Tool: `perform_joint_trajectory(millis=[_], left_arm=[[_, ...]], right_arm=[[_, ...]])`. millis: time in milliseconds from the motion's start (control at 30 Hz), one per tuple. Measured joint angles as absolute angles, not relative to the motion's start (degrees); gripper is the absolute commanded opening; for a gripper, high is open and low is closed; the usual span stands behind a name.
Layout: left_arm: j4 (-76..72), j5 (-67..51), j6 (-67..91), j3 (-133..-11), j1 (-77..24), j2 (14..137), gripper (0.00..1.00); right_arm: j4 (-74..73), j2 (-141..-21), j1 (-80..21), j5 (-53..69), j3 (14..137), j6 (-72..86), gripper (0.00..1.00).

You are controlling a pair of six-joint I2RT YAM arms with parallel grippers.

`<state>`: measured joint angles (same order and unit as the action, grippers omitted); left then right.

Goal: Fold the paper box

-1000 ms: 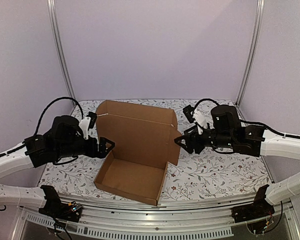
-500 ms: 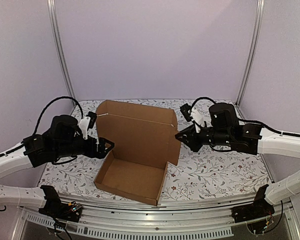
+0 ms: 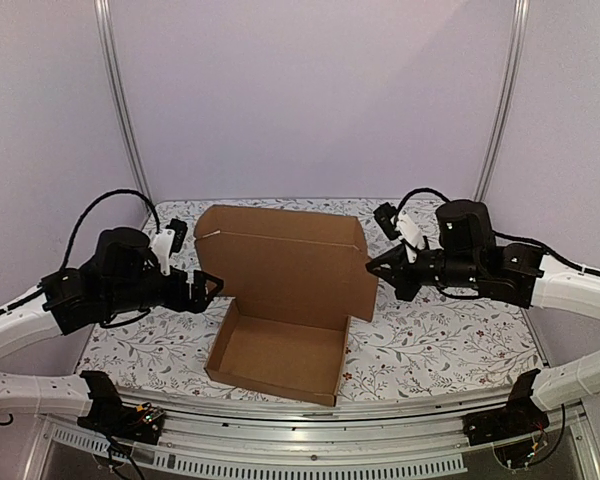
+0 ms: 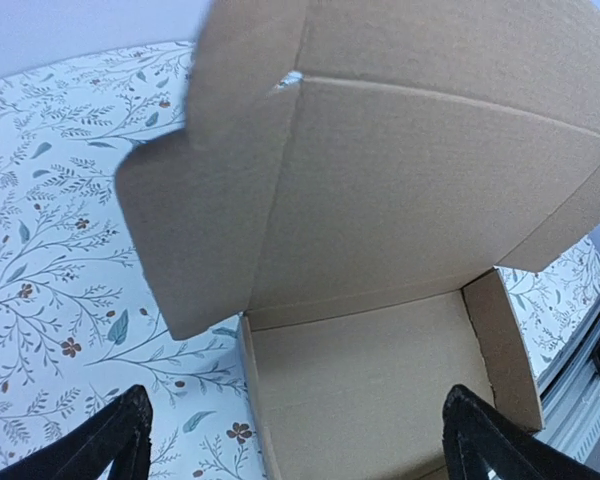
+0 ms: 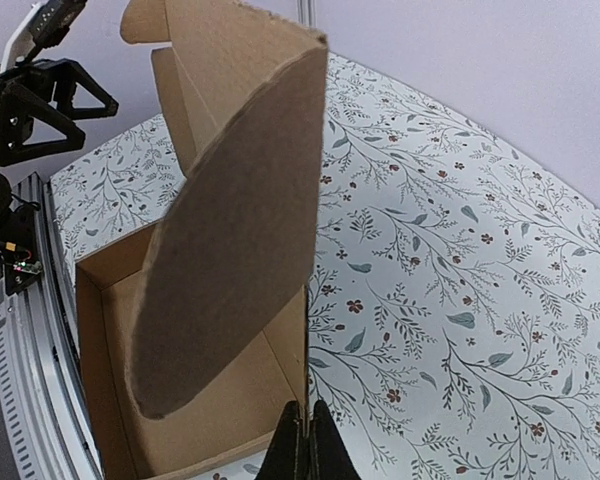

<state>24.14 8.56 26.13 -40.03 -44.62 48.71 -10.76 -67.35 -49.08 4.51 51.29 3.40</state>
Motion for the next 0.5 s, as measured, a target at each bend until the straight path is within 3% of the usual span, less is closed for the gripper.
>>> perform_joint_trajectory(millis=[267, 500], left_arm=[[17.1, 9.9, 24.4, -39.3, -42.0, 49.6, 0.98], [3.9, 4.5, 22.0, -34.9, -36.9, 55.5, 0.88]], right_arm=[[-14.7, -64.7, -39.7, 11.2, 51.4, -2.6, 0.0], [-17.1, -65.5, -34.9, 18.8, 52.7, -5.1, 0.0]])
